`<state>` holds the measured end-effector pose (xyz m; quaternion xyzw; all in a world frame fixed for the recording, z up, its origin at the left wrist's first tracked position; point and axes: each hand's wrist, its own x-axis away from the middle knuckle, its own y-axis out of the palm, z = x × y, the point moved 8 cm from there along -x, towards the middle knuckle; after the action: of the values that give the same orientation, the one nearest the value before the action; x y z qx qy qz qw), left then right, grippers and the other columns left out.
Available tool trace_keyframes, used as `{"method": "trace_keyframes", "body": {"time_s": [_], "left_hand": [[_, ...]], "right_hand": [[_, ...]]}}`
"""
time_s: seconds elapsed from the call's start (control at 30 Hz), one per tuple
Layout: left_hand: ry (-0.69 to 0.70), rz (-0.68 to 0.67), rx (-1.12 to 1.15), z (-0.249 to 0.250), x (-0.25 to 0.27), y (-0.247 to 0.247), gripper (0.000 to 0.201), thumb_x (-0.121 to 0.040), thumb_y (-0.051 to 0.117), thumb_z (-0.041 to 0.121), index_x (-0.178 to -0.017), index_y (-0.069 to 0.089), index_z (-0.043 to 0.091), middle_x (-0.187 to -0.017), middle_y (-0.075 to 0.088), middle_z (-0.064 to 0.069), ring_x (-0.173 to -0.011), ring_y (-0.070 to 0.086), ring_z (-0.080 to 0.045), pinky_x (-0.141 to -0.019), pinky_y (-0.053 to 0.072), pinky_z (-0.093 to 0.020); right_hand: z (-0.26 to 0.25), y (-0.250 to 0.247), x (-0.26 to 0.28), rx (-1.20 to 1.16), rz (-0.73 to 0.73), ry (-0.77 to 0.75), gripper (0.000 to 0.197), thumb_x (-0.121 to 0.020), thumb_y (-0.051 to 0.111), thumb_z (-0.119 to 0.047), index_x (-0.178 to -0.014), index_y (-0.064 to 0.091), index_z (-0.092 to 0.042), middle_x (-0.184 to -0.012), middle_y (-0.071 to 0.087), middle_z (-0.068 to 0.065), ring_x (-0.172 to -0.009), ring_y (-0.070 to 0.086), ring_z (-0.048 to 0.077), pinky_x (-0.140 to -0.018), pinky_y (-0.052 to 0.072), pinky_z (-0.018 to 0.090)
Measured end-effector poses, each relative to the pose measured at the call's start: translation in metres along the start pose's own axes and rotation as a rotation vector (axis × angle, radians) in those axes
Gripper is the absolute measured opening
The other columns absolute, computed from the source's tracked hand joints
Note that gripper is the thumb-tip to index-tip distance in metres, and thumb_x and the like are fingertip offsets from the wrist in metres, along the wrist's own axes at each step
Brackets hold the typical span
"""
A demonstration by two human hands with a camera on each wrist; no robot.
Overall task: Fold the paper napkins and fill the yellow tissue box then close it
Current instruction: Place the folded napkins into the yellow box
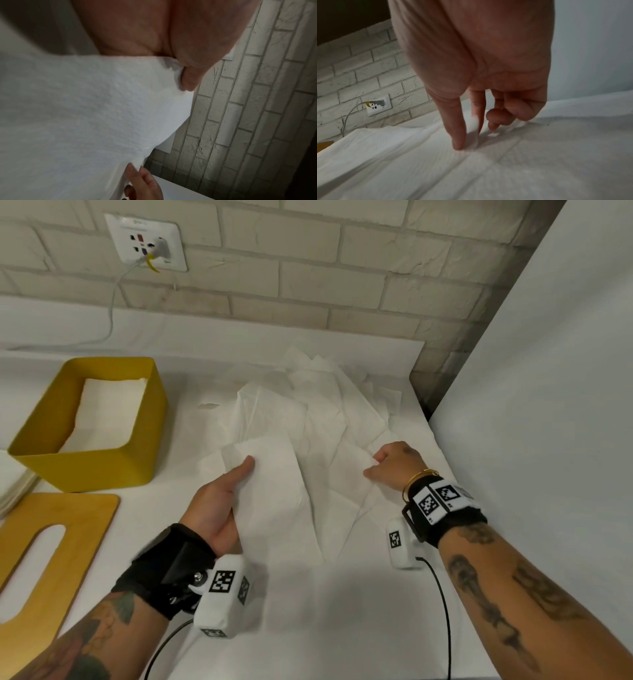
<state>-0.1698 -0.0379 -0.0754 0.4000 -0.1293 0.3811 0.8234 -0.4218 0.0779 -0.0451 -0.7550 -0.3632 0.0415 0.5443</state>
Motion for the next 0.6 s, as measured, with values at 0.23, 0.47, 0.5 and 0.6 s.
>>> {"method": "trace_keyframes", "body": {"time_s": [0.23, 0.47, 0.5, 0.6], "left_hand": [[0.071, 0.054, -0.01, 0.025, 0.001, -0.011, 0.041, -0.099, 0.056, 0.034, -0.128, 0.066, 0.006, -0.124, 0.072, -0.015, -0.112, 0.07, -0.03, -0.096, 0.051, -0.045], [0.189, 0.027, -0.058, 0.054, 0.001, 0.01, 0.036, -0.102, 0.055, 0.032, -0.127, 0.065, 0.008, -0.121, 0.073, -0.011, -0.11, 0.071, -0.026, -0.098, 0.052, -0.042], [0.2, 0.02, -0.069, 0.057, 0.0, 0.012, 0.037, -0.102, 0.055, 0.033, -0.128, 0.065, 0.008, -0.122, 0.073, -0.011, -0.111, 0.071, -0.026, -0.099, 0.052, -0.043], [0.218, -0.001, -0.103, 0.062, -0.002, 0.018, 0.041, -0.101, 0.056, 0.035, -0.132, 0.063, 0.009, -0.124, 0.072, -0.011, -0.114, 0.07, -0.028, -0.103, 0.05, -0.045]], "right_hand": [[0.001, -0.05, 0.013, -0.33, 0.258, -0.126, 0.015, -0.085, 0.079, -0.021, -0.085, 0.065, -0.016, -0.082, 0.062, -0.004, -0.081, 0.062, 0.016, -0.066, 0.044, 0.022], [-0.037, -0.119, 0.056, -0.554, 0.449, -0.455, 0.022, -0.083, 0.081, -0.015, -0.077, 0.062, -0.024, -0.073, 0.069, -0.005, -0.066, 0.061, 0.011, -0.072, 0.053, 0.026], [-0.044, -0.125, 0.064, -0.584, 0.433, -0.506, 0.023, -0.084, 0.08, -0.012, -0.077, 0.061, -0.025, -0.068, 0.069, -0.003, -0.063, 0.059, 0.013, -0.071, 0.053, 0.029], [-0.07, -0.131, 0.091, -0.682, 0.278, -0.641, 0.021, -0.084, 0.079, -0.006, -0.084, 0.066, -0.023, -0.074, 0.073, 0.003, -0.071, 0.066, 0.021, -0.075, 0.057, 0.036]]}}
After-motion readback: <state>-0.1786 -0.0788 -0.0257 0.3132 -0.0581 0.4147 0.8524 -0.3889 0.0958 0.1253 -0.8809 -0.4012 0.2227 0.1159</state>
